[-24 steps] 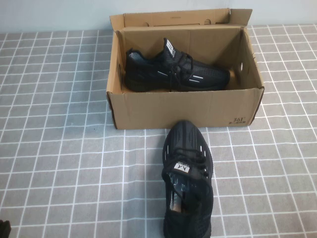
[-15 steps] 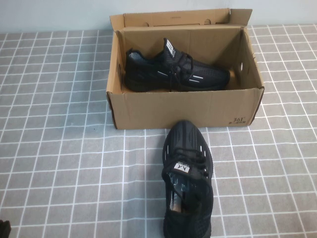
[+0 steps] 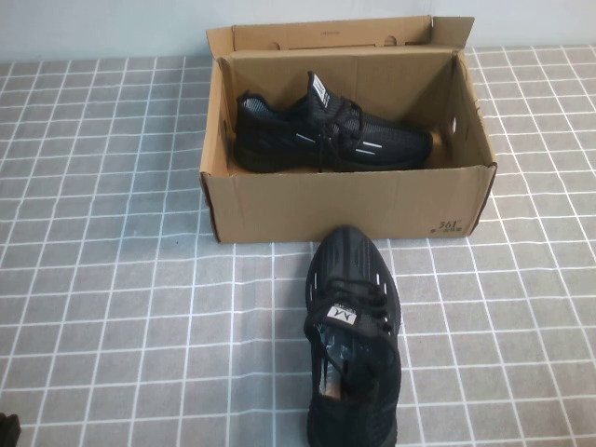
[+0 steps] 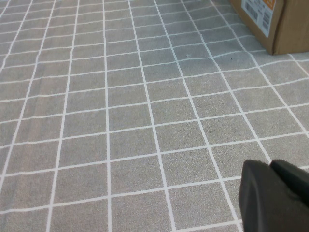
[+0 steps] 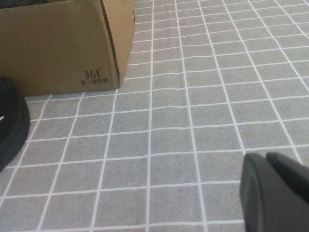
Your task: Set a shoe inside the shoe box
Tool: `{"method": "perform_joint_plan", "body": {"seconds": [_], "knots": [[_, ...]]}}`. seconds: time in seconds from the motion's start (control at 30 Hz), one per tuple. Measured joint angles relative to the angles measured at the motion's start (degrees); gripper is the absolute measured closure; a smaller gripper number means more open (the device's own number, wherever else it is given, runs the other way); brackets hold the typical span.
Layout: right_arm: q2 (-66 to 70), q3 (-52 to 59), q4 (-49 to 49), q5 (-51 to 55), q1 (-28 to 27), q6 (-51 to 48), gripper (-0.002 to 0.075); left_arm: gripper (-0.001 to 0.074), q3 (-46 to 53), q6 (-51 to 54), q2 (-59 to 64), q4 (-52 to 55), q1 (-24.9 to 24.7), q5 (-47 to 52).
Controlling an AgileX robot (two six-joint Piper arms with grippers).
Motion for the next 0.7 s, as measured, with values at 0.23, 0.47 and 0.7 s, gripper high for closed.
{"method": "perform_joint_plan", "body": {"seconds": [0.23,0.47,0.7], "knots": [[0.00,0.00,0.00,0.00,0.00,0.00,0.0742,0.0736,0.00,0.00,0.00,0.00,0.00,0.00],[0.00,0.00,6.21,-2.97,0.00,0.00,0.0742,0.0736,0.00,0.00,0.00,0.00,0.00,0.00],[0.00,0.00,29.19,-13.01,0.00,0.00,0.0742,0.0736,0.00,0.00,0.00,0.00,0.00,0.00]]}}
